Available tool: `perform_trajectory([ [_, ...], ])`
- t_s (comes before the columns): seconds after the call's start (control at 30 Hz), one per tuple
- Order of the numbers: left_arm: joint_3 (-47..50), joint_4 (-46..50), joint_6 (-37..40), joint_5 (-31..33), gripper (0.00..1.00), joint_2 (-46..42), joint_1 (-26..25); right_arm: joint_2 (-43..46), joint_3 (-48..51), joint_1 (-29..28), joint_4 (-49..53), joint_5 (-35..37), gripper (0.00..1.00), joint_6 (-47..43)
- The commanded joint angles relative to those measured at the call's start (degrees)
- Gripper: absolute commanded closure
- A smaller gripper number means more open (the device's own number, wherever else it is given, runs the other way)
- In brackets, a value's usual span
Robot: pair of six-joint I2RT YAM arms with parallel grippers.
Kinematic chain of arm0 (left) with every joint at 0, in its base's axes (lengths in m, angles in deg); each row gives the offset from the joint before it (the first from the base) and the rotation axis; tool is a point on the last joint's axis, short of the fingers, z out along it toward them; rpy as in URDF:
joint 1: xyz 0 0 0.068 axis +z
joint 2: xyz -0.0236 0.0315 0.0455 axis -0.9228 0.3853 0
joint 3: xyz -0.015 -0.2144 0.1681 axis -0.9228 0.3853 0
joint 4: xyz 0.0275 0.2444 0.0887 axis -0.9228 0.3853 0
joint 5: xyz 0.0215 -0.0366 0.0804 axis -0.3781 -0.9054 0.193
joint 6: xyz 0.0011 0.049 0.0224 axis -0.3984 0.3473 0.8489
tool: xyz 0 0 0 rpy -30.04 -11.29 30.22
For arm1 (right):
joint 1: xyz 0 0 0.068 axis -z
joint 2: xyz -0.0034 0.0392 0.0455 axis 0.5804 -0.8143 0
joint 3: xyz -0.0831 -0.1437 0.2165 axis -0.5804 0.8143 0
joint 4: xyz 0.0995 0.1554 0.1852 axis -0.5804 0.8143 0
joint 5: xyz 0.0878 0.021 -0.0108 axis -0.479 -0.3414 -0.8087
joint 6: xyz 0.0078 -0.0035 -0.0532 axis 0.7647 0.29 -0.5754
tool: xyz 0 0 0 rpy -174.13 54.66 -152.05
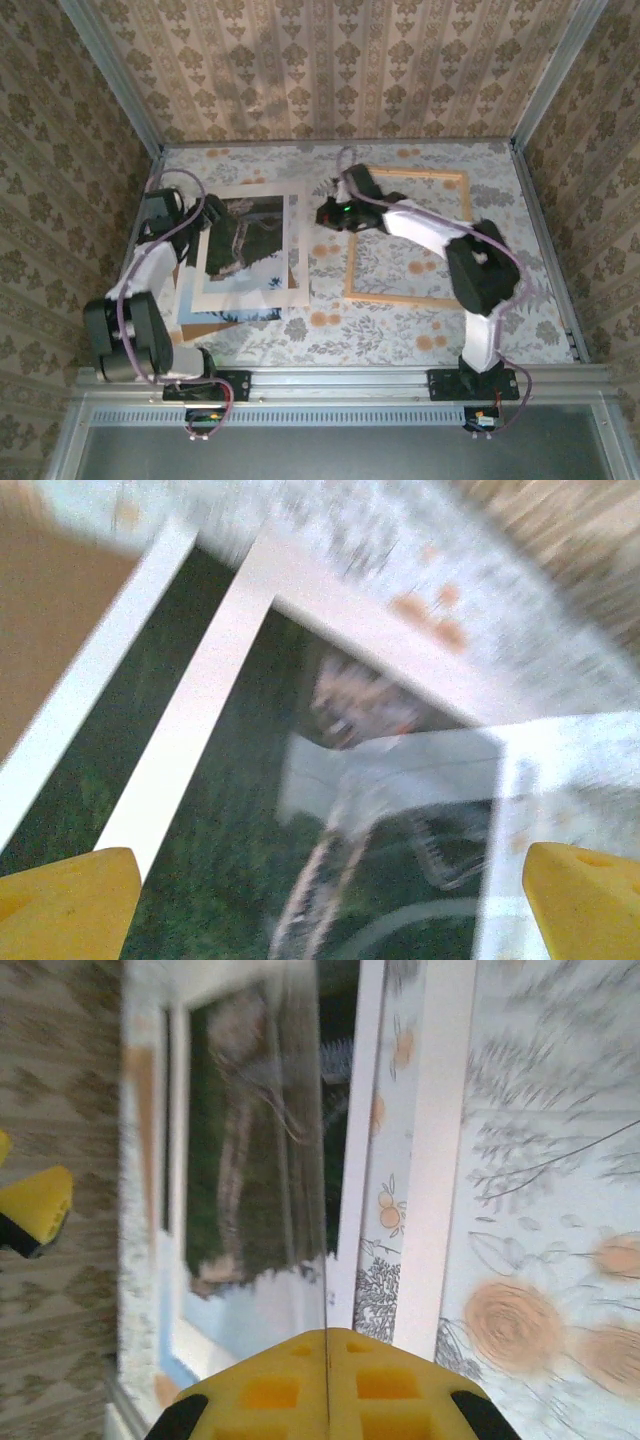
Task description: Put the photo into the frame
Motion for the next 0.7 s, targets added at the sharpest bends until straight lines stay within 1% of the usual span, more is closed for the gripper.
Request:
perform_trajectory([
  [0.0, -1.1, 0.1, -2.4, 1.6, 0.01, -3.9, -3.6, 11.7, 4.6, 6.7, 0.3, -6.5, 1.0, -4.2],
  [0.07, -2.4, 1.4, -0.2, 3.7, 0.02, -3.5, -8.5, 17.0, 6.6, 11.1, 3.1, -7.6, 1.0, -4.8],
  [0.17, -5.4, 1.9, 3.0, 6.5, 0.03, 0.4, -16.9, 24.3, 6.7, 18.7, 8.8, -6.9, 1.0, -6.6],
  [0.23, -8.6, 2.6, 5.6, 8.6, 0.03, 5.1, -22.7, 28.7, 5.9, 24.1, 10.9, -6.8, 1.0, -6.6],
  [0.3, -13.0, 4.6, 8.2, 12.0, 0.03, 10.2, -28.1, 31.7, 4.4, 28.9, 12.5, -6.3, 1.0, -6.5],
  [0.37, -16.8, 5.3, 9.9, 13.0, 0.03, 15.5, -31.6, 33.6, 2.7, 32.9, 13.6, -5.2, 1.0, -6.3],
  [0.4, -19.3, 6.1, 10.5, 13.4, 0.04, 18.5, -34.3, 34.1, 1.4, 34.6, 14.4, -4.9, 1.0, -6.3],
  [0.47, -24.8, 8.4, 12.3, 14.0, 0.05, 24.2, -37.6, 34.4, -1.7, 36.6, 17.0, -2.5, 1.0, -7.1],
  [0.53, -31.7, 12.8, 14.4, 15.2, 0.07, 30.6, -40.7, 34.5, -4.7, 37.2, 19.0, 0.3, 1.0, -8.6],
  [0.67, -42.4, 18.7, 16.2, 15.7, 0.17, 40.5, -43.9, 33.8, -8.9, 37.3, 21.5, 3.8, 1.0, -11.0],
])
